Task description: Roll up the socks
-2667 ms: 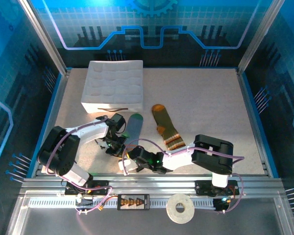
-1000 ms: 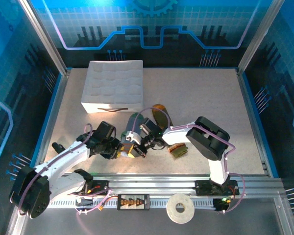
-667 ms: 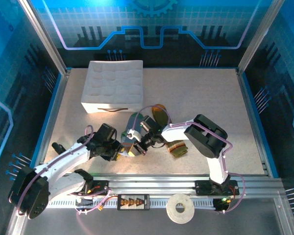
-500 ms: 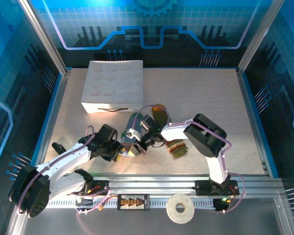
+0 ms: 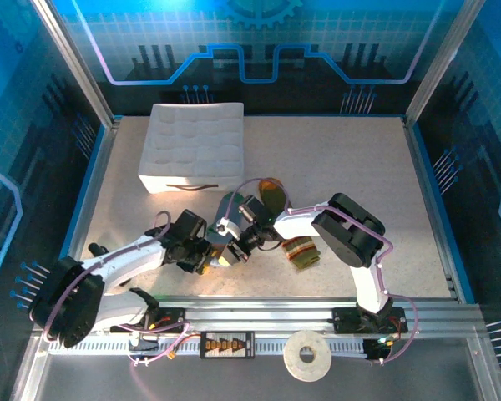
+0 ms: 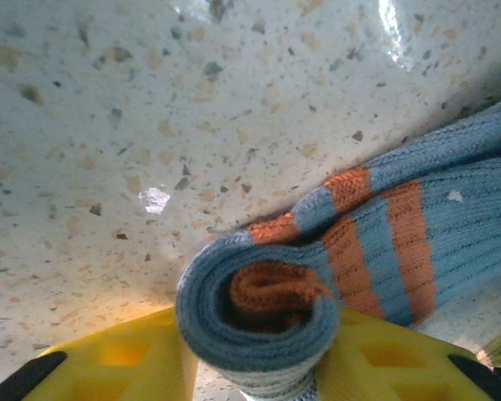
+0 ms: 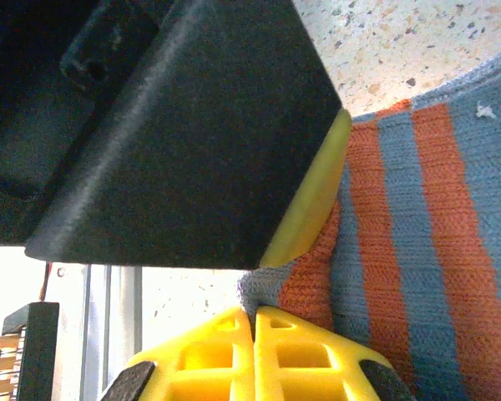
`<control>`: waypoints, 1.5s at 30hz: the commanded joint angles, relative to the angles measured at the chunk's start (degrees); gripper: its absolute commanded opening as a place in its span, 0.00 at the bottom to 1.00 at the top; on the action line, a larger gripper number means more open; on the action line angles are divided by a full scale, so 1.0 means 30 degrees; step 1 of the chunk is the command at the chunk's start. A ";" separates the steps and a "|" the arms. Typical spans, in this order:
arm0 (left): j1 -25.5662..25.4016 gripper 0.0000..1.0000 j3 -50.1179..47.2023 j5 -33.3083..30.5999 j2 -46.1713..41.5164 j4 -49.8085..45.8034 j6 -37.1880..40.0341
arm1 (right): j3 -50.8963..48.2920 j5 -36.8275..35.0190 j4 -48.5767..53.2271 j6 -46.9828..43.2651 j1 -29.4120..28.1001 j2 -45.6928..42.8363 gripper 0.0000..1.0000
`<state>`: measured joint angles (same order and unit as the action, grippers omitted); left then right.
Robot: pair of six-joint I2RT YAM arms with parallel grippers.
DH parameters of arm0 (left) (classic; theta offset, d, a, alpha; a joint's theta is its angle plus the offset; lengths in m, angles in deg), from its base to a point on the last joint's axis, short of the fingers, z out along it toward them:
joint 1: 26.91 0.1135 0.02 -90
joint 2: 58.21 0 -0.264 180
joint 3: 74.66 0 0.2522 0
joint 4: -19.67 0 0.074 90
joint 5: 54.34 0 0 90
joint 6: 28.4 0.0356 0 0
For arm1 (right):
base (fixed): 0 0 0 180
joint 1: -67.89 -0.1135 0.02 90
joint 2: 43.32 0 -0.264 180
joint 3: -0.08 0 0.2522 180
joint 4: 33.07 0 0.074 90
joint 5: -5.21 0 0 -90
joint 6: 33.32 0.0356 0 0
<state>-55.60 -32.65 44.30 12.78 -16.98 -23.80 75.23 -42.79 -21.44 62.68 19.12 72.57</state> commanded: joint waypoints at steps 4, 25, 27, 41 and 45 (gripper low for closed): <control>-0.0280 0.24 0.0508 0.0176 0.2559 -0.2700 -0.0189 | -0.2347 -0.4606 0.0092 -0.1759 -0.0307 -0.1496 0.11; 0.0101 0.07 0.4248 0.1182 0.6619 -0.5992 0.1017 | -0.6120 -1.9320 -0.6820 -1.3613 -0.6959 -0.5253 0.41; 0.0230 0.07 0.4383 0.1318 0.6847 -0.5934 0.1175 | -0.5833 -1.9881 -0.6936 -1.3682 -0.7037 -0.4624 0.38; 0.1113 0.38 0.4189 0.1168 0.3218 -0.6150 0.1104 | -0.4963 -1.6608 -0.2799 -0.9601 -0.5940 -0.3755 0.00; 0.1656 0.54 0.3283 0.1499 0.1229 -0.5734 0.0337 | -0.4815 -1.4695 -0.1743 -0.7601 -0.5196 -0.3289 0.00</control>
<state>-51.78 -20.81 48.76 20.10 -32.37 -21.07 61.16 -94.09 -35.49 32.78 1.74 59.79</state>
